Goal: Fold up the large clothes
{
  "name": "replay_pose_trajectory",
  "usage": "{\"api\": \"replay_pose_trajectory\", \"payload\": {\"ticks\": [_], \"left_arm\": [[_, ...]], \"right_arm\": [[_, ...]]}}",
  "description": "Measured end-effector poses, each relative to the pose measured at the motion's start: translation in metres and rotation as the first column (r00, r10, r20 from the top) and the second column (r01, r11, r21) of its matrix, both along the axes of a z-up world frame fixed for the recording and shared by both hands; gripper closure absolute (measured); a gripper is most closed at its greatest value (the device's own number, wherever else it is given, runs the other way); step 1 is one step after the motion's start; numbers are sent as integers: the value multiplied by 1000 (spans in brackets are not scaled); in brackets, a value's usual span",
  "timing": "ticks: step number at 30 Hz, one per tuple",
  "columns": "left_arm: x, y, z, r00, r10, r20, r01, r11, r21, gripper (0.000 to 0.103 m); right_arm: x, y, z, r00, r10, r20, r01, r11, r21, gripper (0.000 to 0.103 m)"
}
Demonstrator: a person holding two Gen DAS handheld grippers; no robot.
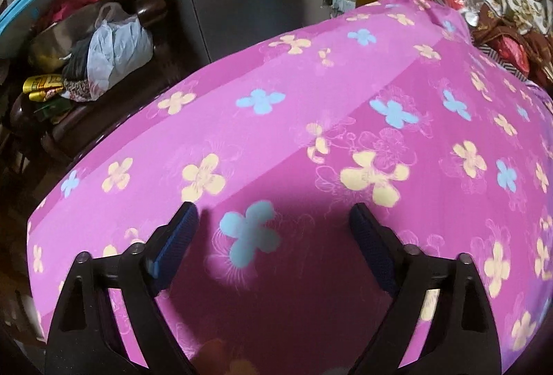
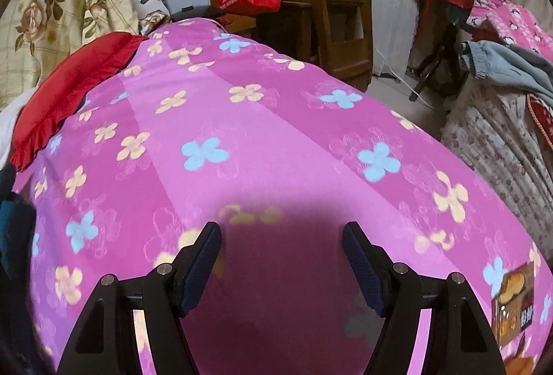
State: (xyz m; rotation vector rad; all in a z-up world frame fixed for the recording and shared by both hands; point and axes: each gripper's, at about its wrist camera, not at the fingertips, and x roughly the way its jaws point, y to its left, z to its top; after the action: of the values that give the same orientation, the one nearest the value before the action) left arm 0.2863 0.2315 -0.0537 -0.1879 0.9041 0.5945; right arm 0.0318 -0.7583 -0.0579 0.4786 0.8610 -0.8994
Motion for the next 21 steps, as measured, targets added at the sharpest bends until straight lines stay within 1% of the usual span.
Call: {"api": "replay_pose_trajectory", "payload": {"ticks": [1, 2, 3, 4, 5, 6, 21], "left_arm": [[0, 3, -1, 1000, 16, 0, -16, 1000, -13, 5], [-1, 7, -2, 1000, 28, 3, -28, 999, -34, 1], [-2, 12, -5, 999, 44, 8, -43, 997, -67, 0], [-5, 18, -6, 998, 56, 25, -53, 992, -112, 0], [-6, 18, -5, 998, 65, 21, -62, 992, -106, 0], [-5, 18, -4, 998, 66, 21, -63, 993, -103, 0], [-5, 17, -3, 998, 67, 22, -64, 993, -100, 0]], "right_arm": [[2, -2, 0, 1000, 0, 1, 0, 1000, 1, 32], [4, -4, -1, 1000, 1, 1, -1, 1000, 4, 27], [6, -4, -2, 1000, 6, 0, -6, 1000, 7, 19], [8, -5, -3, 1000, 15, -2, -15, 1000, 13, 14], [11, -6, -5, 999, 32, -7, -32, 999, 25, 2], [13, -6, -7, 999, 38, -16, -38, 999, 33, 0], [13, -5, -7, 999, 39, -20, -38, 999, 29, 0]]}}
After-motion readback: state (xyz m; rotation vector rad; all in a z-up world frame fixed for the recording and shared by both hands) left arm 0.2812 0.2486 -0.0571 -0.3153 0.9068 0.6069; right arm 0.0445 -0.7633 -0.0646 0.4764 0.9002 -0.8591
